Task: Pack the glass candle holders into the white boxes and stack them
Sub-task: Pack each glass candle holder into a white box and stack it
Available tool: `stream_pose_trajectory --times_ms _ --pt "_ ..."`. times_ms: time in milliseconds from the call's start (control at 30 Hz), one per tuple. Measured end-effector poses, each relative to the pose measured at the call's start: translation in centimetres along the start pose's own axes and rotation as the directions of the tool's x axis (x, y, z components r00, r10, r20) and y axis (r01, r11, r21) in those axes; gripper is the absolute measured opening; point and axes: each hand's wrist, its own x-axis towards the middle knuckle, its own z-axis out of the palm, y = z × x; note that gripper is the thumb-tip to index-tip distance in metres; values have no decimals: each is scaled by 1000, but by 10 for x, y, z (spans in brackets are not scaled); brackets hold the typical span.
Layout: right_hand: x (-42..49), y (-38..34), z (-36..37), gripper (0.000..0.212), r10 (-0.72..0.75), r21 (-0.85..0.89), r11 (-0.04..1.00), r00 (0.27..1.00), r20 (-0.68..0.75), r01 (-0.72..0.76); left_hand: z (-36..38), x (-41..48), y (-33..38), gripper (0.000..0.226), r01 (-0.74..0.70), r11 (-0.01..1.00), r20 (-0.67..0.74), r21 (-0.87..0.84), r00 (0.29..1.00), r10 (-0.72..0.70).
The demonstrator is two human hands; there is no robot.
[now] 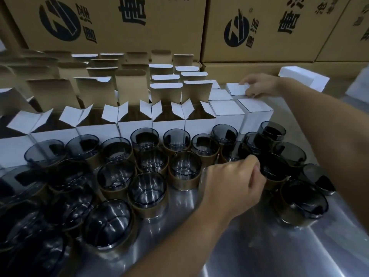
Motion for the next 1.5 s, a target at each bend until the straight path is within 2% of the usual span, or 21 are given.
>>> stream_pose_trajectory --times_ms 100,233,367,533,700,967,1033,1167,1267,1367,1500 --pt "0 1 9 37 70 99 993 996 -50 -65 -1 0 1 24 8 1000 -5 1 1000 -8" --pt "1 2 21 32 60 111 993 986 -157 -43 -2 1 2 22 10 1000 -7 12 1000 -10" --pt "-2 8 27 13 17 158 987 984 -177 12 -3 0 4 22 17 1000 -9 22 1000 -17" --pt "-4 9 28 27 6 167 986 986 -169 22 -3 0 3 20 16 999 -12 29 1000 -15" --pt "-4 5 24 32 23 126 992 994 -108 -9 -1 1 1 20 21 999 -13 32 1000 -21" --pt "-13 6 22 35 50 132 991 994 -92 -37 -1 1 1 22 25 999 -29 28 999 -25" --pt "-23 2 24 39 29 117 993 990 -135 -13 0 1 1 24 42 999 -27 33 999 -41" --pt "-51 -27 26 48 -75 63 993 941 -331 101 -3 5 4 23 93 991 -32 96 995 -90" --pt "-80 -63 39 58 -175 26 980 923 -342 195 -9 4 10 17 114 983 -31 141 993 -111" --pt "-113 -92 67 50 -220 68 965 918 -330 255 -17 -1 16 17 164 980 -54 113 986 -159" --pt "-138 -106 105 37 -165 113 968 908 -386 224 -39 -19 17 21 185 981 -36 64 983 -183"
